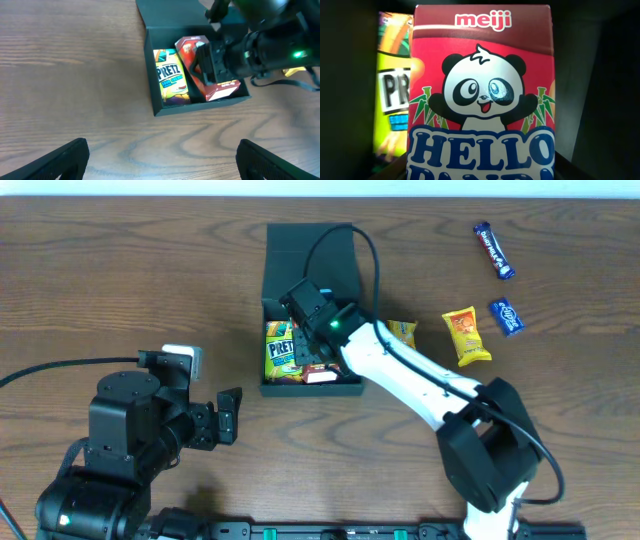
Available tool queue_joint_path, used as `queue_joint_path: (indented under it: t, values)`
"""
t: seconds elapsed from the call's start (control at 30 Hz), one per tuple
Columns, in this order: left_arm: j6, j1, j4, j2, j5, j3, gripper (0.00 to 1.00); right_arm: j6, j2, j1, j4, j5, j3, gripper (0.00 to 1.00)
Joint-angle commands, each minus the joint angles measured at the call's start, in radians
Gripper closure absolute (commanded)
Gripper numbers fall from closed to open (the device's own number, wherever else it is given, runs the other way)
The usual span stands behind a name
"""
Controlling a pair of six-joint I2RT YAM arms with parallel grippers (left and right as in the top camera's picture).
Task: Pack container
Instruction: 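Lower the Hello Panda box beside the Pretz box and release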
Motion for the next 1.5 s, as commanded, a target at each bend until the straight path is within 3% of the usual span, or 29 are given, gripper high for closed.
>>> queue_joint_path:
  t: [0.0, 0.73, 0.83, 0.9, 1.0, 1.47]
  values:
    - [0.008, 0.002, -0.003, 0.000, 0.003, 0.003, 0.05, 0.032, 0.017, 0.010, -0.001, 0.057, 0.000, 0.45]
    - [0.008, 0.002, -0.003, 0.000, 0.003, 0.003, 0.05, 0.115, 0.034, 0.010, 0.002, 0.155, -0.001, 0.44]
    - [0.008, 0.002, -0.003, 0.000, 0.004, 0.003, 0.05, 0.116, 0.046, 0.010, 0.009, 0.148, -0.001, 0.33]
    - [0.008, 0.002, -0.003, 0.000, 0.003, 0.003, 0.05, 0.115, 0.056, 0.010, 0.010, 0.132, -0.001, 0.09]
    - [0.008, 0.002, -0.003, 0.000, 0.003, 0.003, 0.05, 0.114, 0.060, 0.010, 0.011, 0.115, -0.001, 0.02]
    - [0.008, 0.002, -0.003, 0.000, 0.003, 0.003, 0.05, 0.050, -0.019, 0.001, -0.001, 0.073, 0.026, 0.01]
